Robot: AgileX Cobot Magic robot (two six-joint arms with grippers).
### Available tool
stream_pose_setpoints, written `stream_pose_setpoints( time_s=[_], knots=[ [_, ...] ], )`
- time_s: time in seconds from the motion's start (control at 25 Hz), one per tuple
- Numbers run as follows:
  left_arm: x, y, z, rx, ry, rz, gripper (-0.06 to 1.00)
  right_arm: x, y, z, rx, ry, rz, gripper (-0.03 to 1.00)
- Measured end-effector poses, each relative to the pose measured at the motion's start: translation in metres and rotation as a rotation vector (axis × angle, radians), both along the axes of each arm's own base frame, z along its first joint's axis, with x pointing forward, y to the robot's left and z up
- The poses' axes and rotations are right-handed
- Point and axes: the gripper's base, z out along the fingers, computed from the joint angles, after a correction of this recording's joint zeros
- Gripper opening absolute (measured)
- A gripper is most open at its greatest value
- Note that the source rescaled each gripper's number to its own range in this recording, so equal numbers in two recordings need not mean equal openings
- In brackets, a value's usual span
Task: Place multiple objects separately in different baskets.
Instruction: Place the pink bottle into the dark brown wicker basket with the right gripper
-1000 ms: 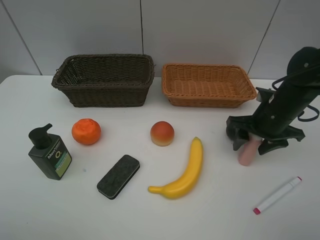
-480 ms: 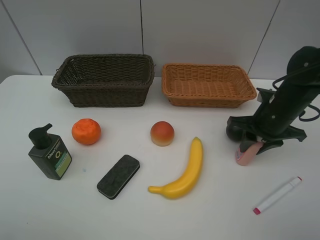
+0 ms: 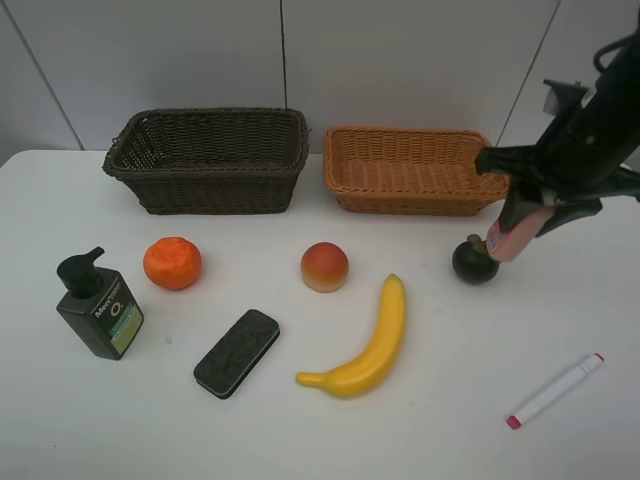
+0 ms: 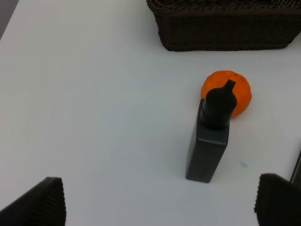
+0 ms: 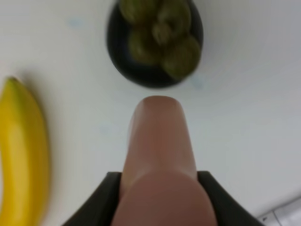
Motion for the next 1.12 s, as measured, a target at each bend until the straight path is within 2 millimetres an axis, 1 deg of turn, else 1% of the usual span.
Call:
stream_pose_setpoints(
  time_s=[0.08, 0.2, 0.32, 0.4, 0.44, 0.56, 0.88, 0.96, 1.0, 1.12],
  knots=[
    [0.0, 0.0, 0.0, 0.0, 0.0, 0.0, 0.99, 0.004, 0.008, 0.033, 0.02, -0.126, 0.03, 0.29],
    [0.0, 0.0, 0.0, 0.0, 0.0, 0.0, 0.99, 0.011, 0.028, 0.067, 0.049, -0.289, 0.127, 0.29],
    [0.0, 0.0, 0.0, 0.0, 0.0, 0.0, 0.99, 0.019, 0.055, 0.084, 0.084, -0.45, 0.238, 0.29],
    [0.0, 0.0, 0.0, 0.0, 0.0, 0.0, 0.99, 0.026, 0.077, 0.088, 0.111, -0.55, 0.311, 0.29],
    [0.0, 0.0, 0.0, 0.0, 0.0, 0.0, 0.99, 0.03, 0.089, 0.087, 0.122, -0.591, 0.346, 0.29],
    [0.0, 0.0, 0.0, 0.0, 0.0, 0.0, 0.99, 0.046, 0.12, 0.074, 0.154, -0.667, 0.412, 0.29],
    [0.0, 0.0, 0.0, 0.0, 0.0, 0.0, 0.99, 0.099, 0.202, 0.01, 0.193, -0.708, 0.509, 0.29],
    [0.0, 0.0, 0.0, 0.0, 0.0, 0.0, 0.99, 0.112, 0.215, -0.011, 0.184, -0.691, 0.525, 0.29],
    [0.0, 0.0, 0.0, 0.0, 0.0, 0.0, 0.99, 0.116, 0.22, -0.018, 0.184, -0.687, 0.527, 0.29],
    [0.0, 0.0, 0.0, 0.0, 0.0, 0.0, 0.99, 0.128, 0.228, -0.043, 0.172, -0.657, 0.531, 0.29]
  ],
)
